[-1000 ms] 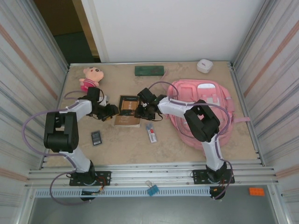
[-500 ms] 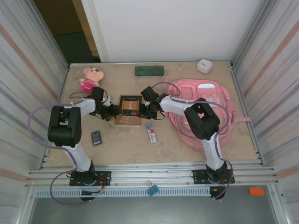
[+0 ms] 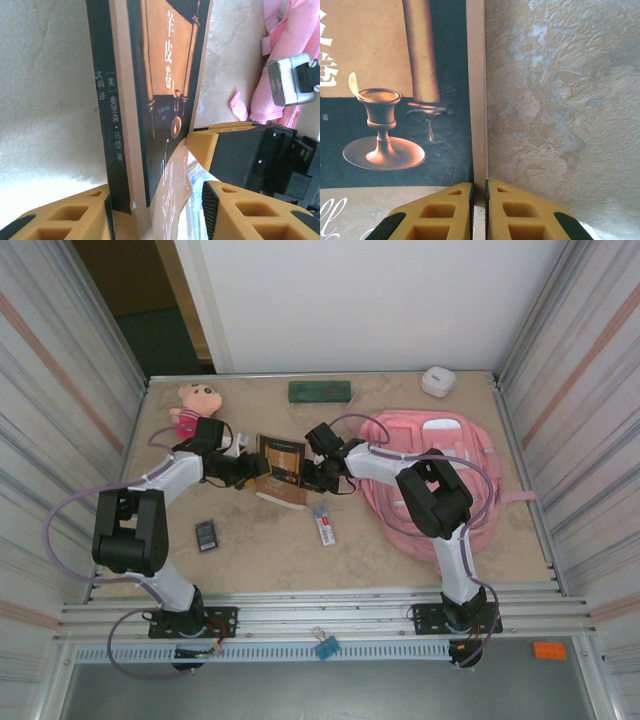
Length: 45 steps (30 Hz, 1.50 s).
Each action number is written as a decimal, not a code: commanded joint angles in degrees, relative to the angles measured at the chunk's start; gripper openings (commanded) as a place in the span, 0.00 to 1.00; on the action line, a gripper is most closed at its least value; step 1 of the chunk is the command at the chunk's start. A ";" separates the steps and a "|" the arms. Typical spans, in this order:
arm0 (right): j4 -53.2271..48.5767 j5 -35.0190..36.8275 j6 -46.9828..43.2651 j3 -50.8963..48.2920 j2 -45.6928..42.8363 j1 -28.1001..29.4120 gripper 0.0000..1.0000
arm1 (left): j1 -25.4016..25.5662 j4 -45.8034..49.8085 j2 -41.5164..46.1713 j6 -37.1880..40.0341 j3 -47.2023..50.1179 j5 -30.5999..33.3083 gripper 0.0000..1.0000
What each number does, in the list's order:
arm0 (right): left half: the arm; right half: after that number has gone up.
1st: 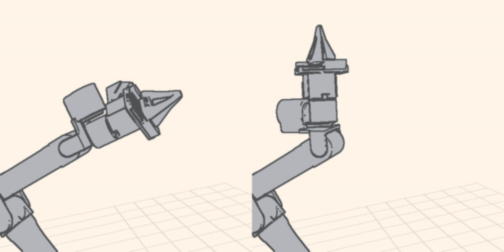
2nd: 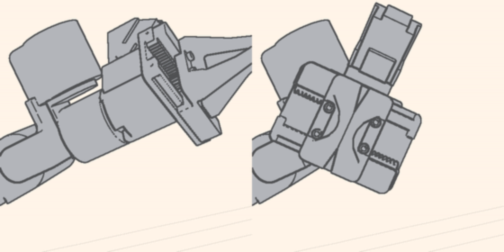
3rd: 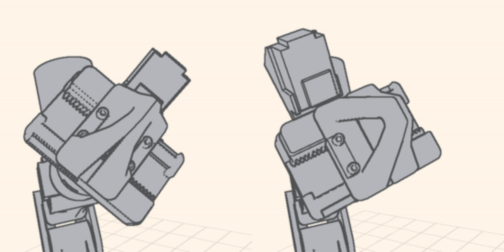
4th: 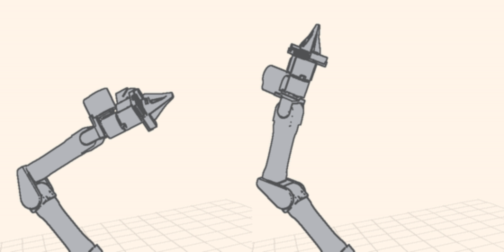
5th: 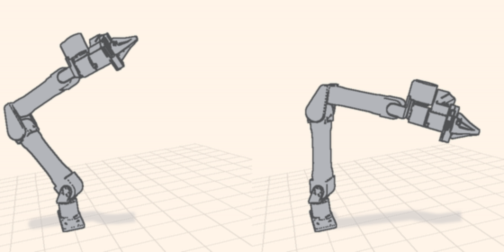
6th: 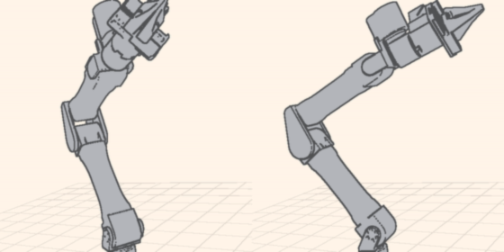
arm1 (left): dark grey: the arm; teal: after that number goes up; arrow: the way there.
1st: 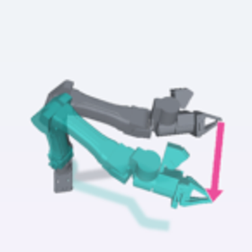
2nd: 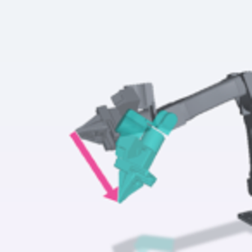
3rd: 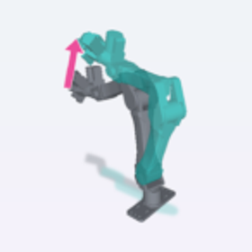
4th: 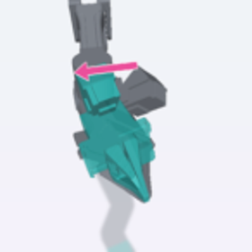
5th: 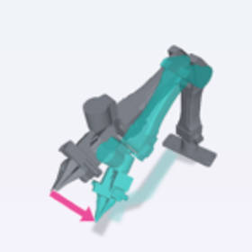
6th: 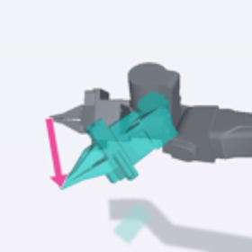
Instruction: Pack the student bag
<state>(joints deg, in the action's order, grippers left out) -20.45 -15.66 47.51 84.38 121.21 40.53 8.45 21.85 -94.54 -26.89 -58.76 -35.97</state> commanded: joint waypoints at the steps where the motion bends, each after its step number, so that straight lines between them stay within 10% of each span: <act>1: -1.75 3.44 0.08 -2.61 1.47 0.73 0.14 | 1.12 -0.84 -3.63 -0.38 -1.35 -2.13 0.47; 10: 1.17 3.39 0.51 -4.73 -1.26 0.56 0.20 | 4.12 3.45 -6.63 1.51 -5.31 10.48 0.23; 20: 15.11 2.25 -10.02 -13.75 -25.20 -2.97 0.53 | 7.58 10.41 13.28 14.93 -12.21 27.56 0.06; 34: 25.41 -3.37 -16.76 -34.28 -62.55 -7.99 0.79 | 9.92 -30.60 31.27 11.67 7.06 -8.19 0.00; 38: 25.52 -5.96 -14.91 -38.68 -66.68 -9.65 0.98 | 10.65 -39.08 29.23 5.82 7.92 -16.98 0.00; 45: 32.88 -14.87 -11.60 -41.77 -67.61 -12.58 0.99 | 16.26 -49.15 25.13 -2.16 7.00 -23.58 0.03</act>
<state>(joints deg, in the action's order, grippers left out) 7.40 -25.10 33.93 41.85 54.54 29.15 22.79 -17.32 -69.60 -25.91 -50.33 -53.23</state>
